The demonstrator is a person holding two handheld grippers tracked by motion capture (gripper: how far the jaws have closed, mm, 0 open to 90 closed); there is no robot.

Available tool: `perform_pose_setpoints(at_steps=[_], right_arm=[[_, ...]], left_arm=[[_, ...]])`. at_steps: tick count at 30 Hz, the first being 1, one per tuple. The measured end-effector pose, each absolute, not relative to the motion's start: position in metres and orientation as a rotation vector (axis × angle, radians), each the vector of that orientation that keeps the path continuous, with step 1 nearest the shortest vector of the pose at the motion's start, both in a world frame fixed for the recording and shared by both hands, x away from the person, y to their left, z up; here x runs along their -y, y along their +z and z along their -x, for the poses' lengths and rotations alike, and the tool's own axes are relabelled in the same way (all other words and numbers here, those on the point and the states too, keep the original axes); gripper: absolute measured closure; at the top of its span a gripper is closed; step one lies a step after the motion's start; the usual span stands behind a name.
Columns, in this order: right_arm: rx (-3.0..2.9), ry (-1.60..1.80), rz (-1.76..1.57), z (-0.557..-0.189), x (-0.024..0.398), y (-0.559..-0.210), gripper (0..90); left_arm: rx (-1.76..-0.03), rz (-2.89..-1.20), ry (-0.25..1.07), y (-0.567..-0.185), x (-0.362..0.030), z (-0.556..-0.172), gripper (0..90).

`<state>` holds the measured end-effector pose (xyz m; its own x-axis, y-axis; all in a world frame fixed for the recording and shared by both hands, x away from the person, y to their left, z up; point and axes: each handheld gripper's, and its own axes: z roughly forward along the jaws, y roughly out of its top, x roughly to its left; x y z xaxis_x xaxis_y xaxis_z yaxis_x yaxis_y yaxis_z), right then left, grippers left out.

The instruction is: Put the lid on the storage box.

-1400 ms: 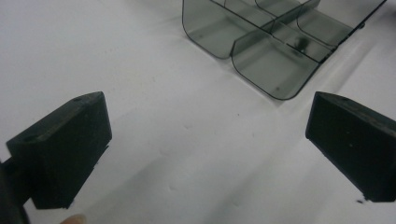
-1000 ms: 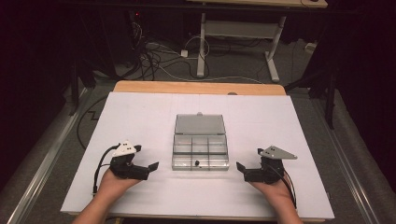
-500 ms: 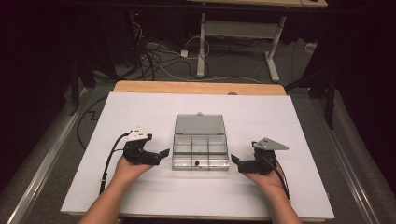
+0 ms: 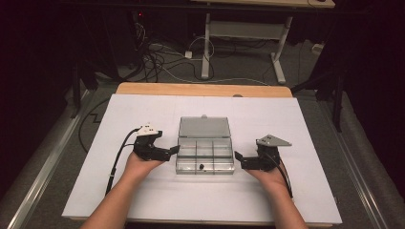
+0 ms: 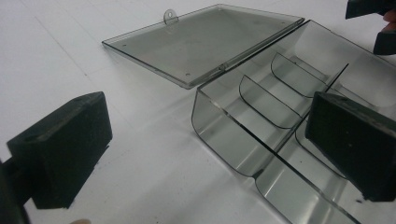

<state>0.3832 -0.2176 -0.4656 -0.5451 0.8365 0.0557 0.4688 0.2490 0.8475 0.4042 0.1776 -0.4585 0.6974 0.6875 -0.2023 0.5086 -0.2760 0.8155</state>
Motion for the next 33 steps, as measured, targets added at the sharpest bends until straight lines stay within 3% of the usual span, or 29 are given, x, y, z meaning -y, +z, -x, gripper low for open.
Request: perform_pose_setpoints(at_steps=[33], right_arm=[[-2.179, 1.256, -1.252, -0.441, 0.182, -0.448, 3.9]], left_arm=[[-0.97, -1.939, 0.228, -0.456, -0.163, -0.451, 0.9]])
